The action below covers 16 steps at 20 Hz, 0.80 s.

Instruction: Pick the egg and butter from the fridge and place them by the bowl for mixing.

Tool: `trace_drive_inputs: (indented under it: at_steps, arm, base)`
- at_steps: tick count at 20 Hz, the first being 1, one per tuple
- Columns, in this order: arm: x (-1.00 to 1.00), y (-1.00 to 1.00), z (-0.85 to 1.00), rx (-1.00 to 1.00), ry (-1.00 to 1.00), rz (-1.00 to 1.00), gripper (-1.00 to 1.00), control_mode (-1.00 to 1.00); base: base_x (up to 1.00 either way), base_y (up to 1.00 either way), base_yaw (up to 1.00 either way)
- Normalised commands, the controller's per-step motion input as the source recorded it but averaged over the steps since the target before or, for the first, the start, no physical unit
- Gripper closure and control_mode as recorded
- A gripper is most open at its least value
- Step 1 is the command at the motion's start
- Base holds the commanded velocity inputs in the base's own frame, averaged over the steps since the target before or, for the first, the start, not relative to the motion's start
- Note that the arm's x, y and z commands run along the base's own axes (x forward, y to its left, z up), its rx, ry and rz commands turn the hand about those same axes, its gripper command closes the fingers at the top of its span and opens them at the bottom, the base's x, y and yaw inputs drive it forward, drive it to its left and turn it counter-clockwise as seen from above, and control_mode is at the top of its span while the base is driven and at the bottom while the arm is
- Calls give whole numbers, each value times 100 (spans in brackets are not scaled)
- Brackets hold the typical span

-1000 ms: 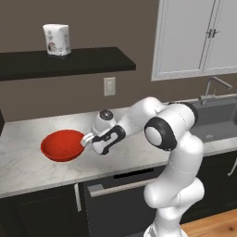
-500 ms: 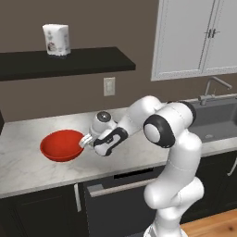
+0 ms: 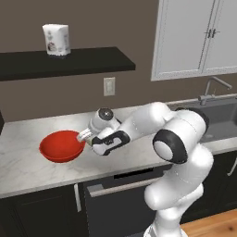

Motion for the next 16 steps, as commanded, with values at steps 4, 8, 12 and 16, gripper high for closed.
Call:
trace_drive_inputs:
  at_steps: [4,8,12,16]
  arm:
    - [-100,-34,100,12,-11,-26,-100,-100]
    - [-100,-75,100,11,-16,-28,-100,-100]
    - [-100,-84,100,14,-2,-32,-100,-100]
    - [-100,-71,100,17,4,-25,-100,-100]
  base:
    - [0,0,0]
    - [0,0,0]
    - [0,0,0]
    - [0,0,0]
